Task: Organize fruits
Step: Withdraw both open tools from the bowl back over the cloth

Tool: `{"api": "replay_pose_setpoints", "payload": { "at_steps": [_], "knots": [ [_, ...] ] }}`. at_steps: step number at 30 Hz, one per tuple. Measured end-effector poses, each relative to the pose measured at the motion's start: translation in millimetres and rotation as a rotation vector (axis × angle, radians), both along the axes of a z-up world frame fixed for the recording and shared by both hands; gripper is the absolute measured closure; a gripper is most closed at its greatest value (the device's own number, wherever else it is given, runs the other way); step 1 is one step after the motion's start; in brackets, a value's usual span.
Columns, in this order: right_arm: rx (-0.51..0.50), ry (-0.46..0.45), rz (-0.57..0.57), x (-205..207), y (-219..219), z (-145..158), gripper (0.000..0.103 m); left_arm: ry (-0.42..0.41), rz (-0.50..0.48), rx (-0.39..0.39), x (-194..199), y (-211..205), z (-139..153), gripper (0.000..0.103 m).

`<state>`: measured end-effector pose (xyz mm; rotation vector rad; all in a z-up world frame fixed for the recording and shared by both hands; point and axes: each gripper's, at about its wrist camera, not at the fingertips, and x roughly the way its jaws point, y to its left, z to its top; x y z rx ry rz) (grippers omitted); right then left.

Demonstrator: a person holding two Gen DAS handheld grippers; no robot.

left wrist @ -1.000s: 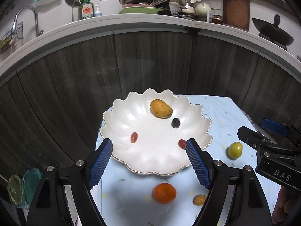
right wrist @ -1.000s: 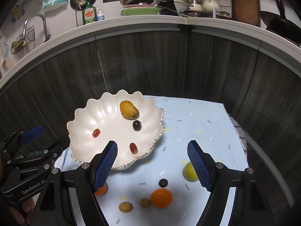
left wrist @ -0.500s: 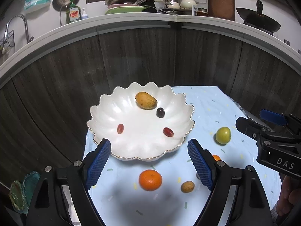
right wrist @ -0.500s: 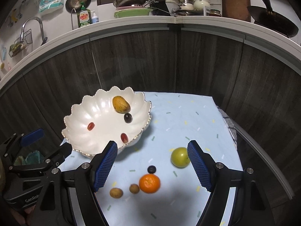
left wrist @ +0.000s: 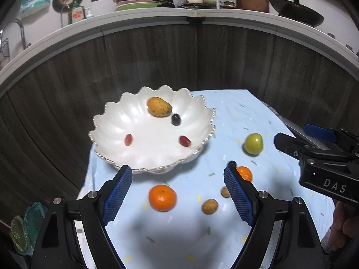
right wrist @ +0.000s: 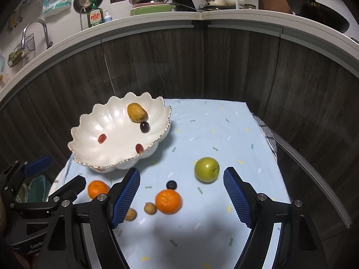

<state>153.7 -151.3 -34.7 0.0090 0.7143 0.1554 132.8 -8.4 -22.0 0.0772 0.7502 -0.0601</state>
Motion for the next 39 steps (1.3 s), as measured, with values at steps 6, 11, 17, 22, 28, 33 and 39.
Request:
{"api": "replay_pose_setpoints", "payload": {
  "at_steps": [6,11,17,22,28,33,39],
  "knots": [
    [0.005,0.018,-0.009,-3,-8,-10,0.026,0.02,-0.012,-0.011,-2,-8,-10,0.019],
    [0.012,0.033,-0.013,-4,-11,-20,0.026,0.04,-0.028,0.0,-5,-16,-21,0.019],
    [0.009,0.051,-0.008,-2,-12,-32,0.026,0.056,-0.03,-0.001,-8,-19,-35,0.019],
    [0.008,0.067,-0.001,0,-10,-40,0.026,0.066,-0.032,-0.004,-7,-20,-44,0.019],
    [0.004,0.087,0.01,3,-8,-51,0.026,0.082,-0.04,-0.002,-6,-22,-55,0.02],
    [0.006,0.104,0.029,6,-8,-60,0.026,0.091,-0.049,0.001,-5,-26,-65,0.02],
    [-0.005,0.106,0.067,10,-3,-68,0.026,0.101,-0.062,0.009,-4,-29,-76,0.022]
  ]
}}
